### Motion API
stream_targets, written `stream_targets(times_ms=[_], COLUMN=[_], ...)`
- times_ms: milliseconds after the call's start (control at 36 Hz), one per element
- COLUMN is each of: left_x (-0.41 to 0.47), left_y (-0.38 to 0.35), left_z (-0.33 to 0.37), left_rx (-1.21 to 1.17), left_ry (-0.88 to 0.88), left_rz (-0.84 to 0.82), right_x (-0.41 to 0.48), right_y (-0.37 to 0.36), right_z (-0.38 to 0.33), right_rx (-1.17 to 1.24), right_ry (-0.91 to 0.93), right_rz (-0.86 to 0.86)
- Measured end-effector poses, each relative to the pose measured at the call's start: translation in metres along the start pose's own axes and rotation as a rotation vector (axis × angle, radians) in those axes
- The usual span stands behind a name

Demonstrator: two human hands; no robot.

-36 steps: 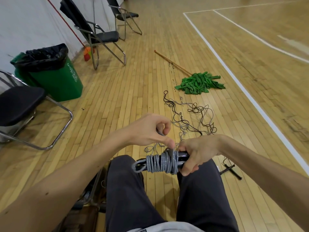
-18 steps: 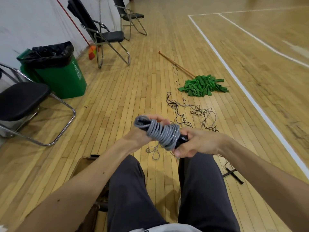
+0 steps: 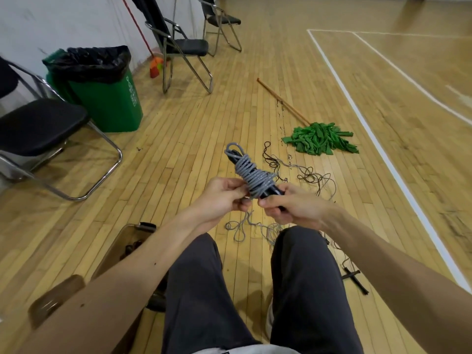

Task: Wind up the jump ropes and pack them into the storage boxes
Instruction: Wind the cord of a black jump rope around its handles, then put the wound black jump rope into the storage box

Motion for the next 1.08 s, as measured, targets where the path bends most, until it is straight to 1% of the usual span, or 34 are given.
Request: stream_targets(times_ms=[139, 222, 278, 417, 472, 556, 667, 750, 778, 889, 972, 1083], left_x=[-0.014, -0.026, -0.035, -0.06, -0.072, -0.09, -0.104, -0.106, -0.105, -0.102, -0.091, -0.074], left_y=[0.034, 0.068, 0.091, 0.16, 0.188, 0.23, 0.275, 0.313, 0.324, 0.356, 0.356, 0.348], left_z=[-0.013, -0.025, -0.033, -0.056, -0.068, -0.089, -0.127, -0.163, -0.177, -0.247, -0.307, -0.401], left_rx=[-0.135, -0.261, -0.265, -0.181, -0.208, -0.318, -0.411, -0.415, -0.414, -0.376, -0.285, -0.263], left_ry=[0.076, 0.119, 0.138, 0.104, 0.099, 0.111, 0.151, 0.188, 0.213, 0.379, 0.536, 0.773], left_rz=[0.062, 0.155, 0.22, 0.396, 0.458, 0.556, 0.664, 0.76, 0.793, 0.907, 0.877, 0.836], right_x=[0.024, 0.048, 0.068, 0.123, 0.145, 0.18, 0.23, 0.271, 0.284, 0.327, 0.352, 0.38], right_y=[-0.019, -0.039, -0.057, -0.113, -0.135, -0.166, -0.201, -0.209, -0.209, -0.216, -0.216, -0.209], right_z=[0.006, 0.01, 0.013, 0.016, 0.018, 0.025, 0.04, 0.058, 0.066, 0.116, 0.169, 0.254], right_rx=[-0.032, -0.077, -0.151, -0.383, -0.473, -0.605, -0.816, -0.953, -0.972, -0.932, -0.951, -1.061], right_ry=[-0.076, -0.12, -0.136, -0.159, -0.157, -0.149, -0.123, -0.144, -0.169, -0.224, -0.288, -0.434], right_rz=[0.033, 0.039, 0.041, 0.04, 0.027, -0.003, -0.097, -0.139, -0.152, -0.321, -0.482, -0.699])
Point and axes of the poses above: each hand's wrist, its own x-axis towards the middle knuckle, its own y-axis out of the back of the hand, z = x × y, the point moved 10 cm from there along x, towards the middle knuckle, and after that the axes turned 3 degrees about -x, right-handed, at the moved point
